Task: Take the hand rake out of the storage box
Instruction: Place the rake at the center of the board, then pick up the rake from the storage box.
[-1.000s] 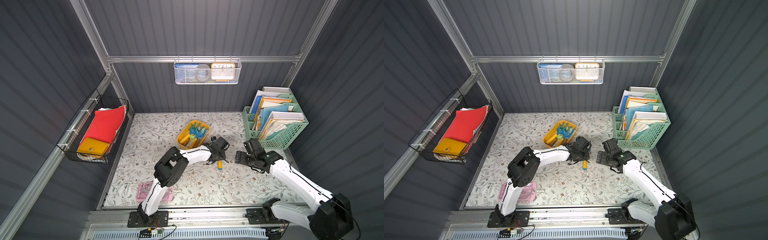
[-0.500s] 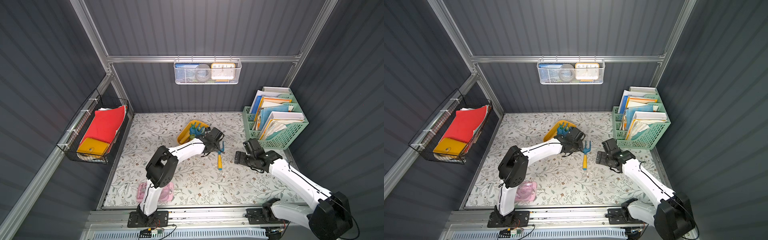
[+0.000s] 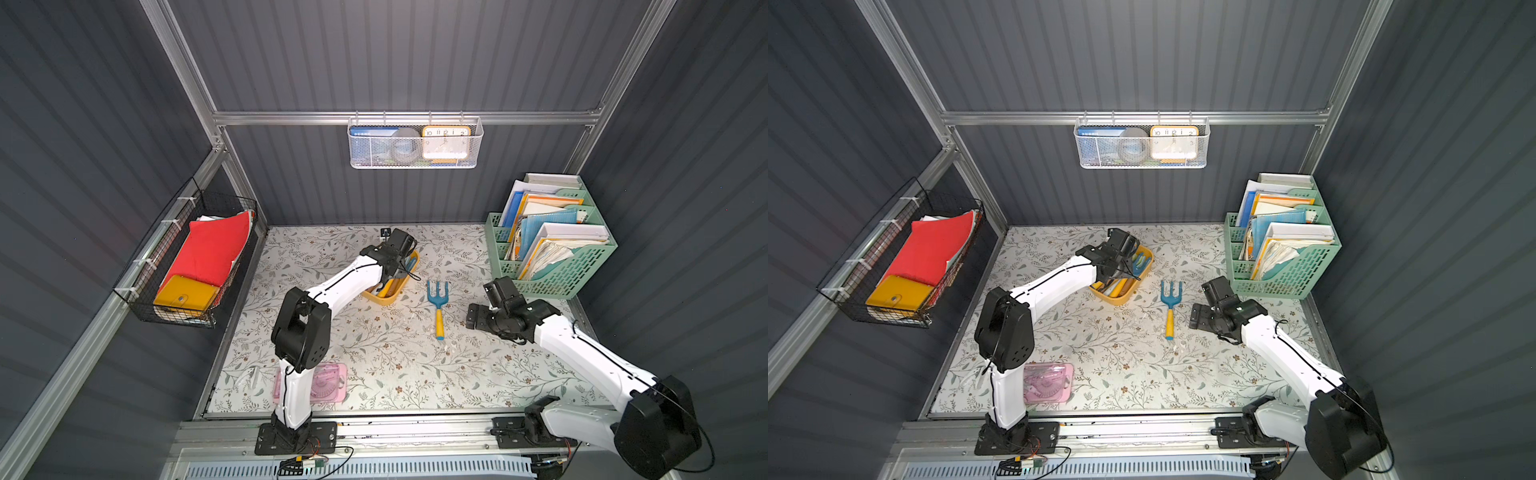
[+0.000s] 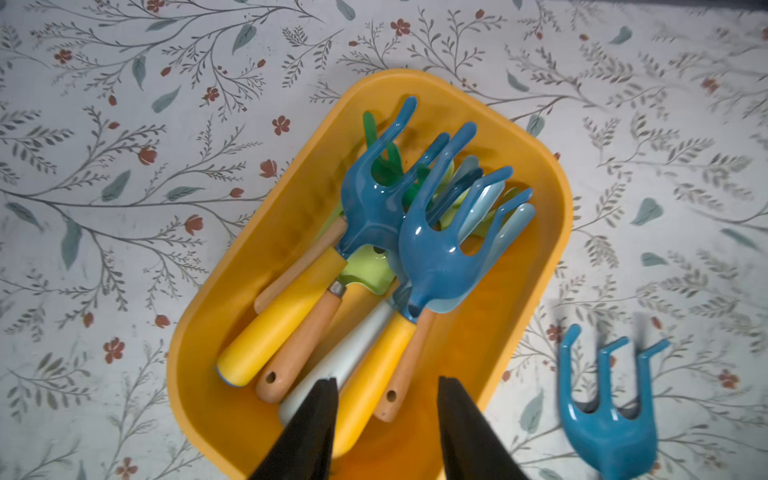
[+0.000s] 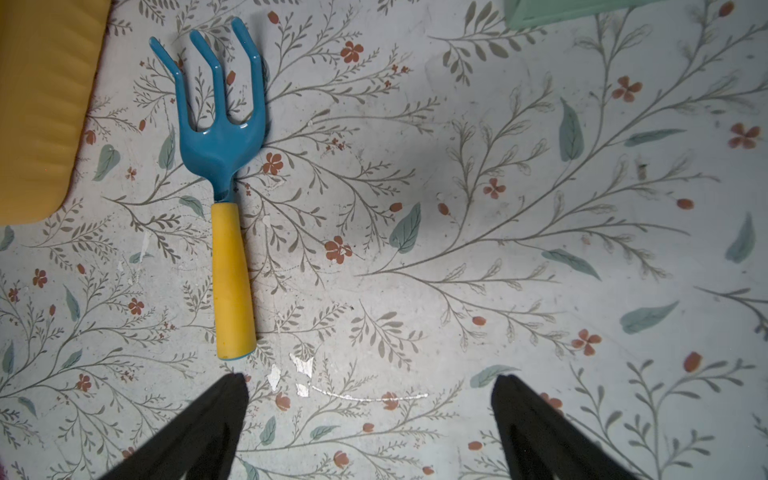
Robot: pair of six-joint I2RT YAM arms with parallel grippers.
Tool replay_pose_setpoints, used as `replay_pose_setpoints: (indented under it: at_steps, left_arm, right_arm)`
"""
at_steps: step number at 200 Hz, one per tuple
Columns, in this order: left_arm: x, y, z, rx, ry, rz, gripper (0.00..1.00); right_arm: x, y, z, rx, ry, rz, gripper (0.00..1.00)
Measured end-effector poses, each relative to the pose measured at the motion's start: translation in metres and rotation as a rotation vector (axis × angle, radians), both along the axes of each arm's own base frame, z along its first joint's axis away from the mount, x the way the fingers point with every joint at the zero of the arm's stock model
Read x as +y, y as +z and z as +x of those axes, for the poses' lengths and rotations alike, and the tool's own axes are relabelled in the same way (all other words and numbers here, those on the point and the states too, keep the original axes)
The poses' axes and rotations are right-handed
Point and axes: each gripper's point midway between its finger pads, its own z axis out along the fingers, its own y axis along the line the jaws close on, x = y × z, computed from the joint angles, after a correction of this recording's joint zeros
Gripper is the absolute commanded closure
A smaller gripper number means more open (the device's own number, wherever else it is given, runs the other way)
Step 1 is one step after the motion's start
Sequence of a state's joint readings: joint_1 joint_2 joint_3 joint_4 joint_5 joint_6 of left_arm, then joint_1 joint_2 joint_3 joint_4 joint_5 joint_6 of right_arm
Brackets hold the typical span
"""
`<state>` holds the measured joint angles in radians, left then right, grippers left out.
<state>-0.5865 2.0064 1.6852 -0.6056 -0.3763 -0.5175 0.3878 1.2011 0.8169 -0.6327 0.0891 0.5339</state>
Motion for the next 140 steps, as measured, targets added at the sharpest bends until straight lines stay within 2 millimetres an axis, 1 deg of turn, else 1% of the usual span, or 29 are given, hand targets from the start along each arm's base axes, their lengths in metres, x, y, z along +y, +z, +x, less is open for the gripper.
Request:
replay_pose_setpoints:
  at_steps: [31, 50, 91, 140]
  left_arm:
    - [0.005, -0.014, -0.005, 0.042, -0.042, 0.084, 0.56]
    - [0.007, -0.021, -0.007, 0.064, -0.064, 0.111, 0.56]
    - [0.001, -0.040, -0.008, 0.123, -0.125, 0.140, 0.57]
    - [-0.004, -0.049, -0.008, 0.168, -0.179, 0.159, 0.56]
  right_arm:
    - [0.002, -0.001, 0.000, 0.004, 0.004, 0.002, 0.04]
    - [0.003, -0.007, 0.000, 0.024, 0.010, -0.002, 0.04]
    - [0.006, -0.009, -0.001, 0.034, 0.019, -0.002, 0.04]
    - [0.008, -0.011, -0.002, 0.043, 0.024, -0.003, 0.04]
